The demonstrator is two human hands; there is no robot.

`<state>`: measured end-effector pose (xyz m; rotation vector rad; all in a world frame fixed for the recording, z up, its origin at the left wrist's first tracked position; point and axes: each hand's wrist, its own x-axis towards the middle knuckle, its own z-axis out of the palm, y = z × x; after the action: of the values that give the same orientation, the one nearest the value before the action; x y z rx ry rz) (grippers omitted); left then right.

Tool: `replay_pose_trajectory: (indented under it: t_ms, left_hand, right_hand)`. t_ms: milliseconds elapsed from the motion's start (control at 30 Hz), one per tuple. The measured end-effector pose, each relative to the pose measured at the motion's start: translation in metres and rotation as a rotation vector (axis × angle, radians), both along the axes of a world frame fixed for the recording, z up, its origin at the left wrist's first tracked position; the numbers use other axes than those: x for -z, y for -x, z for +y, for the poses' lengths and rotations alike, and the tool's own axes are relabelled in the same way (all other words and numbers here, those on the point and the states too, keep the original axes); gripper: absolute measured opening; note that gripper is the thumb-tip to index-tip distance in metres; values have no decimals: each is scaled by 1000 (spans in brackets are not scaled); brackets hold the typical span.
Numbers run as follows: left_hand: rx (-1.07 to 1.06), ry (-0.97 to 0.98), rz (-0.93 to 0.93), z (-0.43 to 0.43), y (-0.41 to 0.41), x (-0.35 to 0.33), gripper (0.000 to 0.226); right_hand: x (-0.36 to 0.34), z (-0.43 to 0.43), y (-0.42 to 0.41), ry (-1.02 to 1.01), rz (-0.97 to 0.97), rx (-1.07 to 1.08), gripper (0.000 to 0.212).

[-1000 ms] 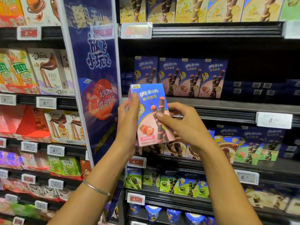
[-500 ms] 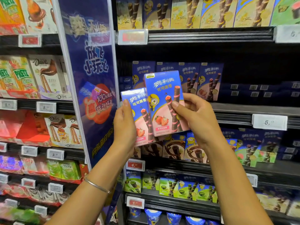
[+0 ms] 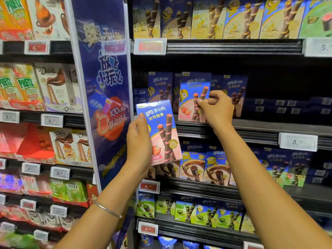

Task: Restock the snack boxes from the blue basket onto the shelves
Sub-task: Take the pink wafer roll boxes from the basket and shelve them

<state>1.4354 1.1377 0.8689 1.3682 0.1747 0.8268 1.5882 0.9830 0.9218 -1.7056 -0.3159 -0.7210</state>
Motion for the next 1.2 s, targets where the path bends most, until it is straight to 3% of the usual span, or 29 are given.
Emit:
replay_pose_trajectory:
  t_ms: [367, 967, 1200]
  left_hand:
    - [1, 49, 23, 4, -10, 5, 56]
    - [65, 48, 62, 4, -5, 2, 56]
    - [36, 51, 56, 5, -6, 2, 57]
  right_hand:
    - [-2, 19, -23, 241, 41, 201, 37]
    - [-9, 39, -40, 380, 98, 222, 15]
    - [-8, 34, -41, 369, 152, 177, 27]
